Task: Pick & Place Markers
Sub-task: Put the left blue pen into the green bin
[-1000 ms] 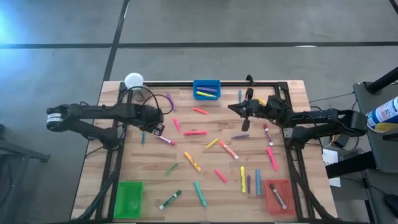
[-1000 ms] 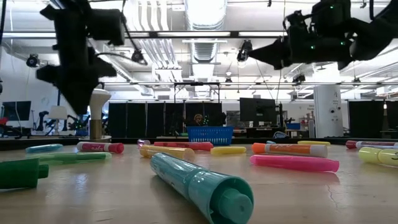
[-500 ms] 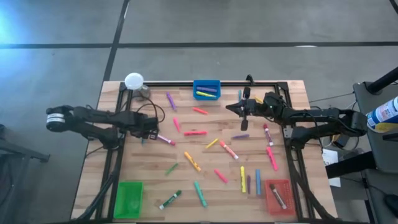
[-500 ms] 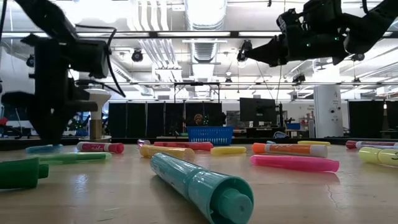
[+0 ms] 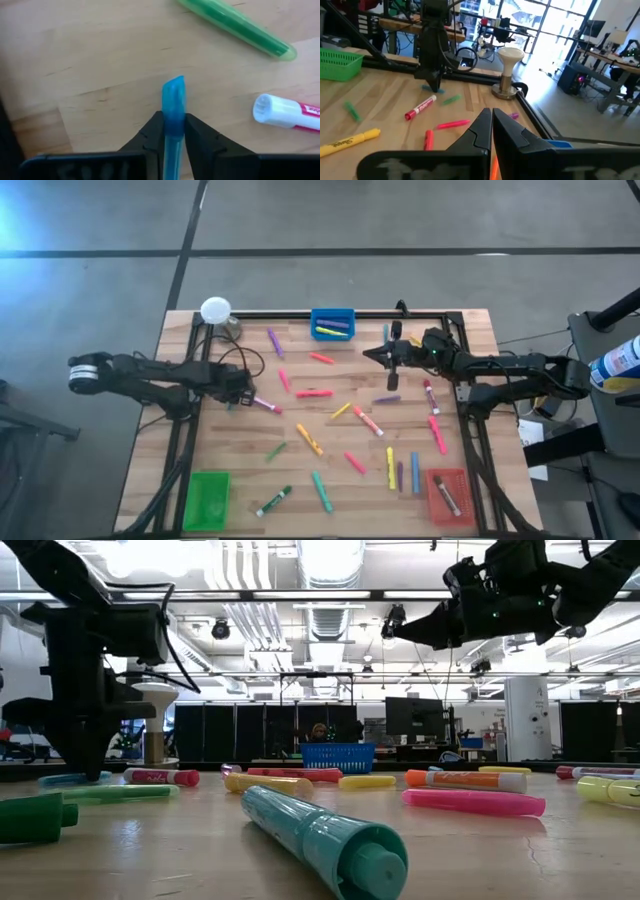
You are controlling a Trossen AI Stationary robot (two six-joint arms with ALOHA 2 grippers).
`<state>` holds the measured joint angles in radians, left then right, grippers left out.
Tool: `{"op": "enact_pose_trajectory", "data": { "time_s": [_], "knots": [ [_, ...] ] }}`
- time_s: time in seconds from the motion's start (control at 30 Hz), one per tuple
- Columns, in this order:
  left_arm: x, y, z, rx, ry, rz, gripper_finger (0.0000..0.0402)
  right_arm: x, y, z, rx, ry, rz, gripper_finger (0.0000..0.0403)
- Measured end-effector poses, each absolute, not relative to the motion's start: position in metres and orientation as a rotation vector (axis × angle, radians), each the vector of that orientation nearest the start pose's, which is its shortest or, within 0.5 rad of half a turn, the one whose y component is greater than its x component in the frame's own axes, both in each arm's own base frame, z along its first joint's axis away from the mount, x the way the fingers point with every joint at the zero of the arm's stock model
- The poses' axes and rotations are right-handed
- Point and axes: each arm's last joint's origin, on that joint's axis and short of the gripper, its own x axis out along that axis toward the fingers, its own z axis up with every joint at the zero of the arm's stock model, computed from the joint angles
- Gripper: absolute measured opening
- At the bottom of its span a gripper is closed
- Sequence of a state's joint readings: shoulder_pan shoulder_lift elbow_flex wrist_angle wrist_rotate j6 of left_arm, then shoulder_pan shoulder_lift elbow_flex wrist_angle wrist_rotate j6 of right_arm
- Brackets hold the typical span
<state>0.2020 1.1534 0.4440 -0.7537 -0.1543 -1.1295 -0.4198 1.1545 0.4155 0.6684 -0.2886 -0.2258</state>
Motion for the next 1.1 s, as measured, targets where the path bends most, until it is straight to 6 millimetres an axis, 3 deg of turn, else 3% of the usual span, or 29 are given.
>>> {"op": "enact_pose_trajectory", "data": {
  "time_s": [0.17,0.33,0.47,0.67,0.8,1.1],
  "knots": [
    [0.156,0.036,0.15,-0.901,1.123,1.031,0.0032,0.214,-0.087,0.22,-0.211,0.075,-0.124,0.0008],
    [0.175,0.036,0.183,-0.883,1.062,0.965,0.0039,0.213,-0.086,0.215,-0.184,0.102,-0.121,0.0008],
    [0.187,0.024,0.219,-0.886,1.042,0.908,0.0039,0.211,-0.084,0.208,-0.131,0.134,-0.116,0.0008],
    [0.195,-0.029,0.265,-0.976,1.022,0.78,0.0038,0.204,-0.081,0.192,-0.076,0.176,-0.115,0.0008],
    [0.188,-0.074,0.278,-1.068,1.008,0.715,0.0038,0.201,-0.08,0.186,-0.079,0.184,-0.114,0.0009],
    [0.155,-0.168,0.246,-1.099,1.173,0.793,0.0038,0.201,-0.08,0.187,-0.072,0.175,-0.115,0.0009]
  ]
}}
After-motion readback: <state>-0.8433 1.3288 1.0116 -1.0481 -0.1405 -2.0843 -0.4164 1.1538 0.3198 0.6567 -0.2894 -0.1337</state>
